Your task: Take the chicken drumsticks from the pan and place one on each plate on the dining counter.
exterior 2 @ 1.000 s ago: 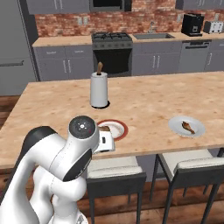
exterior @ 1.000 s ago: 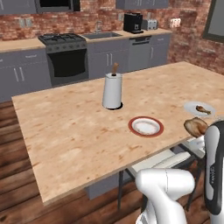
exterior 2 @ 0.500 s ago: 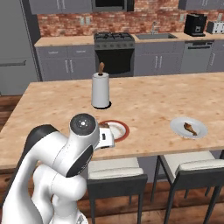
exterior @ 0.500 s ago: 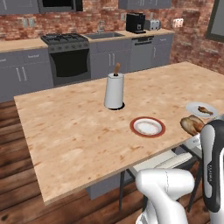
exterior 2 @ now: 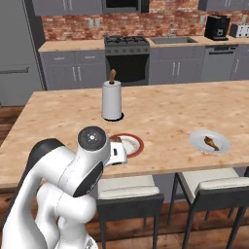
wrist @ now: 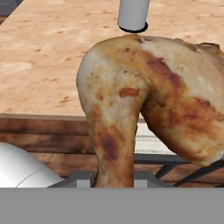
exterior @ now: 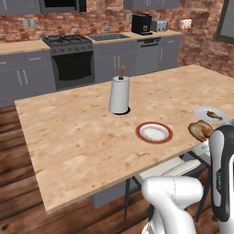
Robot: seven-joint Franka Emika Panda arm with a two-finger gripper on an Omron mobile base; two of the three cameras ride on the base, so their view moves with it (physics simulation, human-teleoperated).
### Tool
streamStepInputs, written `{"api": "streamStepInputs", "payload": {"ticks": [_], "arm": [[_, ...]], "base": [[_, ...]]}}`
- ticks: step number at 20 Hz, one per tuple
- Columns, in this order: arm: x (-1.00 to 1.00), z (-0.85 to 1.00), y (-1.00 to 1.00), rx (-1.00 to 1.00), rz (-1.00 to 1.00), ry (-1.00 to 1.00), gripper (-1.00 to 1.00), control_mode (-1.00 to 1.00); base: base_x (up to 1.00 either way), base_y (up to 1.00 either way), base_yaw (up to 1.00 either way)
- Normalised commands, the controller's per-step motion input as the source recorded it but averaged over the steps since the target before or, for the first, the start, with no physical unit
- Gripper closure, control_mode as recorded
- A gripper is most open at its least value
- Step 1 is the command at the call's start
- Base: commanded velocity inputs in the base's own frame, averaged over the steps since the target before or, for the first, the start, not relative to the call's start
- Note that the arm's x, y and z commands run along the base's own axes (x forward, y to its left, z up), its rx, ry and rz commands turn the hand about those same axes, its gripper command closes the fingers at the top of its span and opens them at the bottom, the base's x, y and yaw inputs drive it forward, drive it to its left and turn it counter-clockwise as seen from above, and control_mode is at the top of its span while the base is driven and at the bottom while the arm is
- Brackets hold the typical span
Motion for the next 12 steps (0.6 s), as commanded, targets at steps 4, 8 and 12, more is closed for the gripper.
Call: {"api": "streamStepInputs", "payload": {"ticks": [4, 8, 12], "arm": [[0.0, 0.0, 0.0, 0.0, 0.0, 0.0, 1.0, 1.0], [0.0, 0.0, 0.0, 0.0, 0.0, 0.0, 1.0, 1.0], [0.65, -0.02, 0.06, -0.11, 0.0, 0.01, 1.0, -1.0]], "base": [[0.0, 0.0, 0.0], [0.06, 0.0, 0.0], [0.0, 0.0, 0.0]]}}
